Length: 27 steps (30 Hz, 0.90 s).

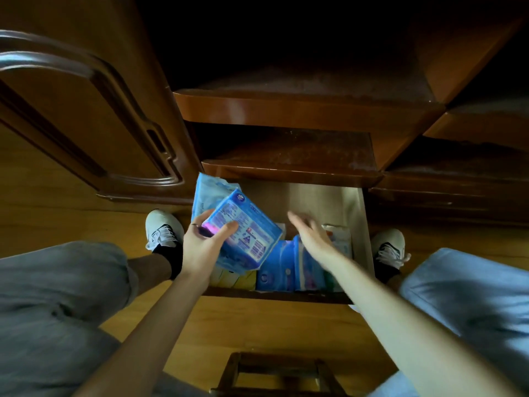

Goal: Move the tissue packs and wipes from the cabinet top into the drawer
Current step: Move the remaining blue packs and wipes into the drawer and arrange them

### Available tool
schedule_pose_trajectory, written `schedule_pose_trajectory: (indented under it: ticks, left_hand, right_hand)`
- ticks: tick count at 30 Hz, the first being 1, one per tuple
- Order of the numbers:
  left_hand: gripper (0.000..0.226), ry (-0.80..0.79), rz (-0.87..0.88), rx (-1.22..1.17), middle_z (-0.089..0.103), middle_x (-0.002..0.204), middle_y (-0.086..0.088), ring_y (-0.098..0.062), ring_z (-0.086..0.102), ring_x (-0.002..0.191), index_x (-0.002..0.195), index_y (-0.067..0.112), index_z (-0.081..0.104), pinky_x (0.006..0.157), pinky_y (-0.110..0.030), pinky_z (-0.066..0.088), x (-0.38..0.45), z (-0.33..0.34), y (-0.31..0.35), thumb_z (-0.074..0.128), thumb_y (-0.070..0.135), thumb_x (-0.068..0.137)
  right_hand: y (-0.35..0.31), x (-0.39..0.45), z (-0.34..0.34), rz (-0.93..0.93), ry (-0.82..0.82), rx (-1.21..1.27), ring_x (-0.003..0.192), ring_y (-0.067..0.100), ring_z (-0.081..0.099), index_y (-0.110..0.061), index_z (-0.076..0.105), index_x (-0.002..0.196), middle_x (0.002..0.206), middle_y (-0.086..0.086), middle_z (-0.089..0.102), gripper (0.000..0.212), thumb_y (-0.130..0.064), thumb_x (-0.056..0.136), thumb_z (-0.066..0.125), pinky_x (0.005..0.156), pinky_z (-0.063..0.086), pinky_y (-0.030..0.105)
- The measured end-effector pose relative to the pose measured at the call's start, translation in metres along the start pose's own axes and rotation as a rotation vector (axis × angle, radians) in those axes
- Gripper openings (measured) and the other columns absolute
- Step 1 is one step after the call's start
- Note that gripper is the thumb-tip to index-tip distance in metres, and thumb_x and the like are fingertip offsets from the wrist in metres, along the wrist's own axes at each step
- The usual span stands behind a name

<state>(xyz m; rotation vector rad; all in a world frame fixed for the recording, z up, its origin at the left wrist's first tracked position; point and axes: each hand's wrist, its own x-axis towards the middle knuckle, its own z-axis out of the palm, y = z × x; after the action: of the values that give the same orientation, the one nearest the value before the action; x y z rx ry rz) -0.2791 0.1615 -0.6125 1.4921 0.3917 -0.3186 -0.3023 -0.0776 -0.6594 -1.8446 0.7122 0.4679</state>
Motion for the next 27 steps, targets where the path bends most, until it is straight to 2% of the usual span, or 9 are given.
schedule_pose_trajectory:
  ticks: [3, 7, 9, 11, 14, 17, 20, 22, 27]
  left_hand:
    - [0.056, 0.074, 0.026, 0.044, 0.073, 0.113, 0.002, -0.010, 0.074, 0.100, 0.126, 0.023, 0.060, 0.074, -0.026, 0.060, 0.012, -0.014, 0.004, 0.088, 0.022, 0.077]
    - [0.051, 0.104, 0.053, 0.041, 0.074, 0.107, 0.003, -0.006, 0.074, 0.093, 0.123, 0.023, 0.063, 0.064, -0.016, 0.057, 0.008, -0.022, 0.003, 0.087, 0.021, 0.078]
    - [0.052, 0.127, 0.038, 0.057, 0.073, 0.107, 0.005, -0.007, 0.074, 0.096, 0.123, 0.026, 0.062, 0.067, -0.019, 0.059, 0.012, -0.026, -0.001, 0.087, 0.023, 0.077]
    - [0.051, 0.141, 0.032, 0.075, 0.073, 0.106, 0.009, -0.007, 0.073, 0.098, 0.121, 0.028, 0.062, 0.069, -0.020, 0.060, 0.015, -0.031, -0.004, 0.087, 0.022, 0.077]
    - [0.048, 0.141, 0.032, 0.095, 0.074, 0.102, 0.013, -0.007, 0.073, 0.098, 0.121, 0.027, 0.063, 0.068, -0.019, 0.059, 0.019, -0.029, -0.005, 0.086, 0.021, 0.079]
    - [0.049, 0.123, 0.037, 0.110, 0.074, 0.102, 0.011, -0.005, 0.073, 0.095, 0.124, 0.024, 0.062, 0.065, -0.015, 0.056, 0.022, -0.023, -0.004, 0.084, 0.019, 0.080]
    - [0.047, 0.094, 0.041, 0.123, 0.074, 0.095, 0.020, 0.000, 0.072, 0.091, 0.120, 0.028, 0.062, 0.063, -0.012, 0.054, 0.022, -0.018, -0.005, 0.084, 0.018, 0.080]
    - [0.048, 0.081, 0.046, 0.124, 0.073, 0.094, 0.022, 0.002, 0.072, 0.090, 0.120, 0.028, 0.061, 0.063, -0.011, 0.053, 0.021, -0.013, -0.006, 0.085, 0.018, 0.080]
    - [0.052, 0.035, 0.059, 0.104, 0.074, 0.102, 0.017, -0.004, 0.073, 0.097, 0.120, 0.031, 0.062, 0.066, -0.016, 0.057, 0.018, 0.000, -0.008, 0.089, 0.028, 0.076]
  right_hand:
    - [-0.008, 0.051, 0.000, -0.097, -0.048, -0.311, 0.128, 0.026, 0.058, -0.019, 0.050, 0.146, 0.145, 0.006, 0.057, 0.060, -0.050, 0.096, 0.064, 0.104, 0.049, 0.041]
    - [-0.011, 0.082, 0.003, -0.100, -0.161, -0.532, 0.128, 0.027, 0.057, -0.021, 0.037, 0.156, 0.158, 0.007, 0.044, 0.077, -0.054, 0.093, 0.066, 0.085, 0.050, 0.030]
    - [-0.010, 0.101, 0.013, -0.076, -0.302, -0.582, 0.131, 0.030, 0.055, -0.017, 0.027, 0.161, 0.164, 0.011, 0.034, 0.081, -0.046, 0.096, 0.066, 0.093, 0.054, 0.038]
    - [-0.007, 0.114, 0.024, -0.078, -0.358, -0.708, 0.141, 0.033, 0.045, -0.014, 0.023, 0.162, 0.166, 0.014, 0.029, 0.083, -0.038, 0.096, 0.067, 0.109, 0.046, 0.042]
    - [-0.006, 0.124, 0.031, -0.057, -0.350, -0.786, 0.137, 0.032, 0.050, -0.012, 0.034, 0.158, 0.157, 0.014, 0.044, 0.077, -0.035, 0.094, 0.070, 0.109, 0.046, 0.044]
    - [-0.007, 0.126, 0.025, -0.035, -0.350, -0.774, 0.096, 0.024, 0.072, -0.006, 0.058, 0.134, 0.121, 0.012, 0.067, 0.053, -0.033, 0.091, 0.073, 0.080, 0.062, 0.039]
    - [-0.008, 0.124, 0.008, -0.125, -0.245, -0.693, 0.103, 0.023, 0.063, -0.013, 0.055, 0.134, 0.126, 0.008, 0.063, 0.048, -0.033, 0.093, 0.071, 0.078, 0.052, 0.035]
    - [-0.004, 0.117, -0.009, -0.124, -0.096, -0.461, 0.094, 0.019, 0.063, -0.018, 0.049, 0.126, 0.111, 0.003, 0.063, 0.044, -0.040, 0.094, 0.070, 0.068, 0.046, 0.029]
    - [0.015, 0.089, -0.045, 0.078, 0.064, 0.014, 0.092, 0.014, 0.061, -0.026, 0.055, 0.132, 0.119, 0.002, 0.063, 0.051, -0.054, 0.091, 0.066, 0.065, 0.045, 0.029]
